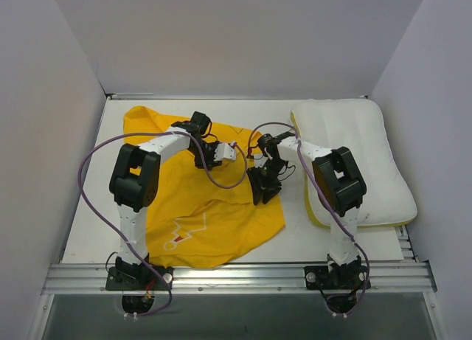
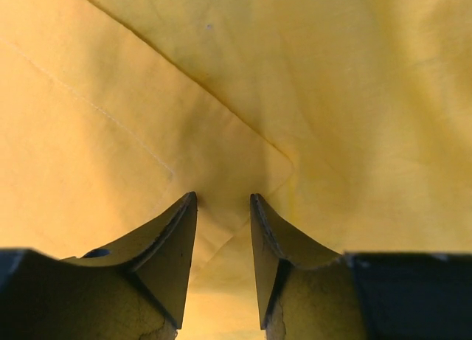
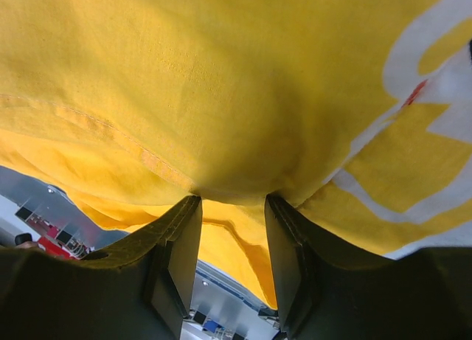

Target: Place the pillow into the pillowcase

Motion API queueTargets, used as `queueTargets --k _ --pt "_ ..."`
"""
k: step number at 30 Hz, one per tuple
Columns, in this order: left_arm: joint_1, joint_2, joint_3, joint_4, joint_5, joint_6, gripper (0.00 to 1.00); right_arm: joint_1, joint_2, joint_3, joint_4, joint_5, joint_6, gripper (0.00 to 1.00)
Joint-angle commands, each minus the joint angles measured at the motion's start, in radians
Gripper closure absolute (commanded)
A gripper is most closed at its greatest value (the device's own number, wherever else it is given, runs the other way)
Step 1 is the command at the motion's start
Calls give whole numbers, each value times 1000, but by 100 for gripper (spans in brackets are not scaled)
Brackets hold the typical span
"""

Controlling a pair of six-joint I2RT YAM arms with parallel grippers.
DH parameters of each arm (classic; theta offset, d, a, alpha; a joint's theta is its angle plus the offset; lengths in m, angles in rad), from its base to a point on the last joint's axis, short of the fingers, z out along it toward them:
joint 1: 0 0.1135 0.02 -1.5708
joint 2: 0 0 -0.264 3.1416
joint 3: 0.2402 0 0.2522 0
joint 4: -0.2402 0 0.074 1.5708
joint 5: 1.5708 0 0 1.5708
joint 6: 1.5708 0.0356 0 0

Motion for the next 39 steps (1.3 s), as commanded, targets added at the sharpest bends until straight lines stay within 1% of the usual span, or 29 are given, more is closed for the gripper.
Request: queueTargets --k 1,3,5,9,13,17,22,25,29,39 --pt "-3 22 -2 67 -14 38 57 4 62 -54 -28 73 -40 59" --pt "-3 22 -3 62 -6 59 58 4 63 -54 -29 74 -43 59" --pt "-5 11 -21 49 3 89 57 4 66 -50 -35 74 -45 59" --pt "-9 -11 -69 13 7 168 44 4 74 -43 -41 67 -45 59" --pt "-11 -21 -83 -14 17 184 38 4 77 -43 -41 68 -48 59" --pt "-15 -20 -87 -33 20 191 37 4 82 -43 -44 68 -50 59" --pt "-20 -14 -46 -83 44 193 39 4 79 -41 -46 70 -50 59" --pt "-23 -53 -46 -128 81 191 39 4 74 -46 -46 73 -50 59" --pt "-40 -87 -77 -158 87 198 38 4 79 -46 -48 68 -51 59" --pt "-61 -67 -69 -156 92 156 39 9 65 -57 -51 62 -53 59"
